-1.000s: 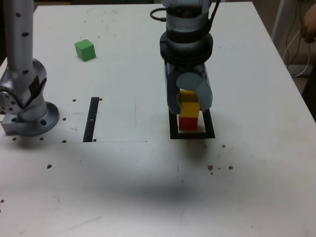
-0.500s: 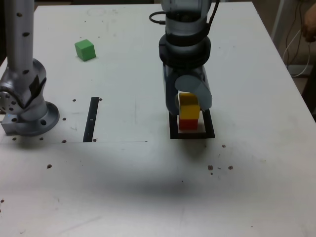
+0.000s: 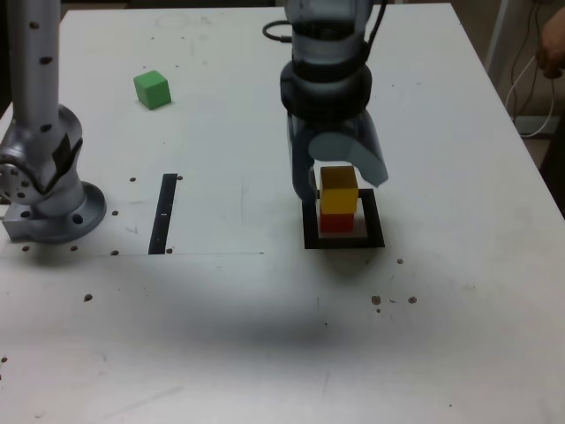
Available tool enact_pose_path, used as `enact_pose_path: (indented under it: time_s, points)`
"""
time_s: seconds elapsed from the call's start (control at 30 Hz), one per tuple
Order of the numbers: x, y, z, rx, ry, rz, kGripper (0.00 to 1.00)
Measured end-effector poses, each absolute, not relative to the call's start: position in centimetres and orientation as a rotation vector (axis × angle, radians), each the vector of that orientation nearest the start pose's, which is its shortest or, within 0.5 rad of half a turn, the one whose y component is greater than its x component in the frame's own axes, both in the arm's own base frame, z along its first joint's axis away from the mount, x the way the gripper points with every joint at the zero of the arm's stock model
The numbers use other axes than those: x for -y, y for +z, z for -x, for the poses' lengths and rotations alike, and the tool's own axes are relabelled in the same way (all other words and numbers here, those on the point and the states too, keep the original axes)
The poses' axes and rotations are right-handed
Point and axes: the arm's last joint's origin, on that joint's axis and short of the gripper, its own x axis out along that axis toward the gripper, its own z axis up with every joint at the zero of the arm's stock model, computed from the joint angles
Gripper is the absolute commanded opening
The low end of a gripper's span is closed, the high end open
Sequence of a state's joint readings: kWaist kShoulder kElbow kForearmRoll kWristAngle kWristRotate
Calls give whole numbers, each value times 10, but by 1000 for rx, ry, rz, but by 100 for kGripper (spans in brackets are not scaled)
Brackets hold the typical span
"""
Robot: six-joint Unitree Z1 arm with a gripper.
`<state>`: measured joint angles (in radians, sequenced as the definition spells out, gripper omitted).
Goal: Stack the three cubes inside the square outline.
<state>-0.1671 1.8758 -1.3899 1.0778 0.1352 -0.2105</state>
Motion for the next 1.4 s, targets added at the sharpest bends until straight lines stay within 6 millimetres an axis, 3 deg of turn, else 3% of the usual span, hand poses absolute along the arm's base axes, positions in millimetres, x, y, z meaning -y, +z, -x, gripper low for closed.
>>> enact_pose_path:
  time_s: [0.23, 0.5, 0.83, 1.23, 1.4]
  points:
    - [37, 286, -302, -1569, 167, -67, 99]
    - [6, 304, -273, -1642, 227, -48, 100]
    - [-37, 310, -239, -1691, 292, 31, 100]
    - [-103, 300, -194, -1756, 404, 230, 100]
    - [-118, 301, -185, -1760, 424, 266, 100]
